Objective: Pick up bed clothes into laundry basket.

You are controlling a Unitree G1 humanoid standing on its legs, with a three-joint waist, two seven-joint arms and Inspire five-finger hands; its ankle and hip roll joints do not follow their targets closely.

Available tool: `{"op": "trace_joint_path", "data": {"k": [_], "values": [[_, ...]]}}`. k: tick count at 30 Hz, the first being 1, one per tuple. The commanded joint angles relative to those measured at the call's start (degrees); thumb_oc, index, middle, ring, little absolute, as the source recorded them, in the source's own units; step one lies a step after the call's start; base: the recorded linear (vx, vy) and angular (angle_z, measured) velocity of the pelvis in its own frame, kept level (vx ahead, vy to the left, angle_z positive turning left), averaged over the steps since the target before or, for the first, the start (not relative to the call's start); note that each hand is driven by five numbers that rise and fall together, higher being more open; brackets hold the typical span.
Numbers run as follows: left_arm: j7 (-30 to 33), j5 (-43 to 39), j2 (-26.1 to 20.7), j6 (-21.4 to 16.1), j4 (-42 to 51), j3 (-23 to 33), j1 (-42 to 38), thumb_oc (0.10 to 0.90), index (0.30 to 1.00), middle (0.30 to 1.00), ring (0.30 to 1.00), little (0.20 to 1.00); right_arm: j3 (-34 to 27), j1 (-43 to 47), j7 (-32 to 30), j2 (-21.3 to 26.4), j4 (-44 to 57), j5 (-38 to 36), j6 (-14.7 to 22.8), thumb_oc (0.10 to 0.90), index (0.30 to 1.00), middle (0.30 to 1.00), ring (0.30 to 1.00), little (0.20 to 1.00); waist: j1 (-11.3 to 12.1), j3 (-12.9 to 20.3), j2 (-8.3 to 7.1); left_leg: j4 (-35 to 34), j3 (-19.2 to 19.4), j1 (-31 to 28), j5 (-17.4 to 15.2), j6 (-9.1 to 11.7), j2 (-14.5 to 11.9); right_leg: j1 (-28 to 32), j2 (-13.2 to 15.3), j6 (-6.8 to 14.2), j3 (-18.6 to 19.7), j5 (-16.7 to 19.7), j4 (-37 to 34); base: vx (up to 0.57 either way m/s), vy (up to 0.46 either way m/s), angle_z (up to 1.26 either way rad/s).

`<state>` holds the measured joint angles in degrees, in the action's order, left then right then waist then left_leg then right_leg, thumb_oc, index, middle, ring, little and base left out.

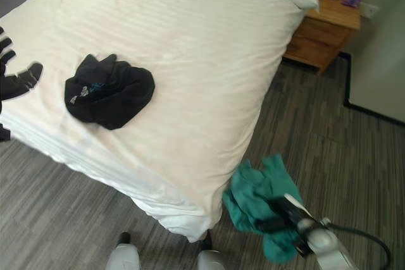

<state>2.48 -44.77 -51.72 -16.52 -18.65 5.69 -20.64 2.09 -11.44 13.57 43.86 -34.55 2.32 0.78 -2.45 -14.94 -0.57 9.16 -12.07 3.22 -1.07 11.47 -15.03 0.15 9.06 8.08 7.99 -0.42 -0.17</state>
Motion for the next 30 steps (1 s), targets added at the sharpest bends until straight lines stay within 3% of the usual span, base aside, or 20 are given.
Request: {"op": "trace_joint_path", "data": {"k": [1,4,5,6,8,9,10,11,12,13,14,17,18,19,22,23,24,26,28,30], "values": [[2.0,0.8,-7.2,-5.7,1.8,5.6,-6.9,0.8,0.9,0.9,0.9,0.9,-0.5,2.3,-1.8,3.5,3.5,-2.5,3.4,0.4,0.3,0.3,0.3,0.3,0.1,5.0,2.4,-4.0,-4.5,-0.2,12.4,1.6,-2.5,3.0,6.8,6.7,0.6,-4.8,5.2,0.09,0.225,-0.64],[1.8,2.2,-11.5,-5.0,-1.6,0.4,-12.7,0.8,0.9,0.9,0.9,0.9,-3.4,1.8,-4.3,0.5,3.0,-3.3,3.2,0.4,0.3,0.3,0.3,0.3,-1.1,6.2,3.2,-4.7,-3.0,-2.2,3.2,1.7,0.1,3.2,10.9,6.9,1.6,-1.1,4.2,0.09,0.409,-0.7],[2.2,3.2,-12.7,-4.7,-2.9,-4.0,-16.4,0.8,0.9,0.9,0.9,0.9,-3.9,3.0,-7.2,-2.5,0.4,-4.6,3.1,0.4,0.3,0.3,0.3,0.3,-1.8,6.3,2.98,-6.7,-2.0,-3.5,0.3,0.2,3.4,0.4,13.0,6.9,2.9,5.5,5.6,0.01,0.421,-0.29],[2.3,3.2,-12.8,-4.8,-3.2,-4.7,-17.1,0.8,0.9,0.9,0.9,0.9,-3.9,3.1,-7.3,-2.8,0.3,-4.6,3.2,0.4,0.3,0.3,0.3,0.3,-1.5,6.4,2.68,-6.7,-1.8,-3.4,0.3,0.2,3.5,0.2,13.2,6.9,3.1,5.6,5.5,-0.03,0.399,-0.2],[3.8,4.8,-13.7,-4.6,-4.2,-7.2,-19.7,0.8,0.9,0.9,0.9,0.9,-2.1,5.1,-8.5,-6.0,0.0,-6.2,3.1,0.4,0.3,0.3,0.3,0.3,-1.5,5.9,1.97,-8.4,0.9,-4.1,-0.2,-1.3,5.9,-4.0,14.8,6.9,2.8,13.8,5.7,-0.08,0.351,-0.39],[4.1,6.7,-14.8,-3.6,-5.8,-9.5,-21.1,0.8,0.9,0.9,0.9,0.9,-0.6,5.6,-8.6,-7.2,0.1,-6.4,3.2,0.4,0.3,0.3,0.3,0.3,-0.9,5.2,2.29,-9.1,2.9,-4.7,-0.7,-2.3,6.9,-5.9,15.7,6.9,-1.5,15.0,7.0,-0.19,0.645,-0.72],[4.3,11.0,-16.9,-2.4,-6.7,-10.9,-23.1,0.8,0.9,0.9,0.9,0.9,1.8,5.9,-7.5,-7.4,0.1,-5.0,3.0,0.4,0.3,0.3,0.3,0.3,-0.9,3.8,3.25,-8.6,5.0,-4.4,-0.8,-3.6,8.4,-5.8,14.6,5.9,-6.9,11.1,11.2,-0.16,0.519,-0.79],[4.3,11.0,-17.0,-2.5,-6.8,-11.1,-23.4,0.8,0.9,0.9,0.9,0.9,1.8,6.0,-7.5,-7.5,0.1,-5.0,3.0,0.4,0.3,0.3,0.3,0.3,-0.9,3.8,3.16,-8.6,4.9,-4.1,-0.6,-3.6,8.5,-6.0,14.7,5.9,-6.9,11.3,11.1,-0.2,0.688,-0.68],[3.5,13.5,-17.6,-1.5,-9.2,-13.4,-25.8,0.8,0.9,0.9,0.9,0.9,4.0,5.8,-6.4,-7.3,0.0,-3.8,2.9,0.4,0.3,0.3,0.3,0.3,-1.5,3.1,3.62,-8.4,6.3,-4.3,-0.7,-5.6,9.7,-7.0,9.0,4.6,-7.3,5.4,17.0,-0.09,0.347,-0.41],[3.5,13.5,-17.6,-1.5,-9.2,-13.6,-26.1,0.8,0.9,0.9,0.9,0.9,3.9,5.9,-6.4,-7.3,-0.1,-3.8,2.9,0.4,0.3,0.3,0.3,0.3,-1.3,3.2,3.58,-8.4,6.4,-4.1,-0.5,-5.6,9.7,-7.3,8.9,4.6,-7.1,5.7,17.0,-0.13,0.595,-0.54],[3.2,16.8,-18.7,-0.2,-11.6,-17.2,-29.1,0.8,0.9,0.9,0.9,0.9,5.0,6.1,-5.9,-6.9,-1.4,-4.0,3.1,0.4,0.3,0.3,0.3,0.3,-1.6,2.4,3.63,-8.2,7.7,-4.3,-0.5,-7.3,10.8,-8.1,2.5,3.1,-8.8,0.3,19.8,-0.07,0.247,-0.33],[3.5,18.8,-19.2,0.2,-13.0,-19.5,-31.5,0.8,0.9,0.9,0.9,0.9,5.6,6.2,-5.6,-7.1,-2.1,-4.2,3.3,0.4,0.3,0.3,0.3,0.3,-1.3,2.4,3.34,-8.3,8.2,-4.0,-0.4,-7.8,11.3,-8.7,0.0,2.1,-10.2,-1.2,19.9,-0.07,0.202,-0.43],[3.7,24.6,-20.2,1.4,-15.0,-22.4,-33.6,0.8,0.9,0.9,0.9,0.9,6.4,6.5,-5.6,-6.4,-3.4,-4.3,3.6,0.4,0.3,0.3,0.3,0.3,-1.0,2.2,2.35,-8.1,9.2,-3.7,-0.3,-8.4,12.5,-7.7,-3.2,0.8,-13.1,-2.7,18.0,-0.11,0.088,-0.57],[4.5,33.8,-22.8,2.8,-15.1,-24.5,-33.8,0.8,0.9,0.9,0.9,0.9,7.4,6.3,-5.9,-5.7,-4.8,-2.7,4.0,0.4,0.3,0.3,0.3,0.3,0.7,2.2,1.08,-8.5,10.5,-3.2,-0.2,-8.2,13.6,-4.8,-1.2,0.3,-15.7,-2.4,11.1,-0.12,0.099,-0.6],[4.9,37.7,-23.4,2.7,-13.9,-26.2,-33.4,0.8,0.9,0.9,0.9,0.9,7.7,5.4,-5.5,-5.9,-6.1,-2.6,4.4,0.4,0.3,0.3,0.3,0.3,0.9,2.8,0.64,-9.4,10.7,-3.1,0.7,-8.1,13.7,-2.1,-2.8,0.4,-13.0,-2.3,6.9,-0.03,-0.021,-0.38],[4.5,39.7,-23.3,3.0,-15.1,-26.1,-32.2,0.8,0.9,0.9,0.9,0.9,8.1,5.8,-5.4,-5.7,-8.6,-2.7,4.6,0.4,0.3,0.3,0.3,0.3,1.9,2.9,0.77,-10.0,11.5,-3.3,1.2,-7.8,13.4,-1.7,-2.0,0.6,-15.1,-2.0,6.2,0.0,0.0,0.0],[3.2,42.8,-24.2,3.7,-15.8,-28.0,-33.5,0.8,0.9,0.9,0.9,0.9,8.5,5.6,-4.9,-4.8,-10.1,-3.0,4.5,0.4,0.3,0.3,0.3,0.3,1.6,3.1,1.24,-10.3,11.5,-3.3,1.5,-7.8,13.6,-1.5,-2.3,0.5,-14.6,-2.0,5.8,-0.01,0.002,-0.12],[3.6,52.5,-26.1,4.5,-18.3,-37.3,-39.5,0.8,0.9,0.9,0.9,0.9,8.8,3.4,-2.8,-4.7,-10.8,-4.2,4.8,0.4,0.3,0.3,0.3,0.3,0.8,3.8,1.34,-11.6,11.7,-3.9,2.0,-7.7,13.5,-0.1,-2.5,0.3,-15.0,-1.8,3.6,0.02,-0.028,-0.18],[3.9,54.6,-25.7,4.8,-18.6,-39.6,-41.2,0.8,0.9,0.9,0.9,0.9,8.9,2.8,-2.7,-5.3,-11.9,-4.5,4.8,0.4,0.3,0.3,0.3,0.3,0.7,3.8,1.11,-11.8,11.5,-4.1,2.2,-7.8,13.5,0.4,-2.5,0.3,-15.4,-1.8,3.1,0.02,-0.028,0.13],[3.5,59.8,-25.3,5.5,-19.2,-46.0,-45.1,0.8,0.9,0.9,0.9,0.9,9.7,2.7,-2.6,-6.2,-16.4,-4.1,4.7,0.4,0.3,0.3,0.3,0.3,0.6,4.0,0.83,-12.3,11.3,-4.6,2.3,-7.9,13.6,1.2,-2.5,0.4,-15.7,-1.6,2.1,0.02,-0.025,0.15]]}}
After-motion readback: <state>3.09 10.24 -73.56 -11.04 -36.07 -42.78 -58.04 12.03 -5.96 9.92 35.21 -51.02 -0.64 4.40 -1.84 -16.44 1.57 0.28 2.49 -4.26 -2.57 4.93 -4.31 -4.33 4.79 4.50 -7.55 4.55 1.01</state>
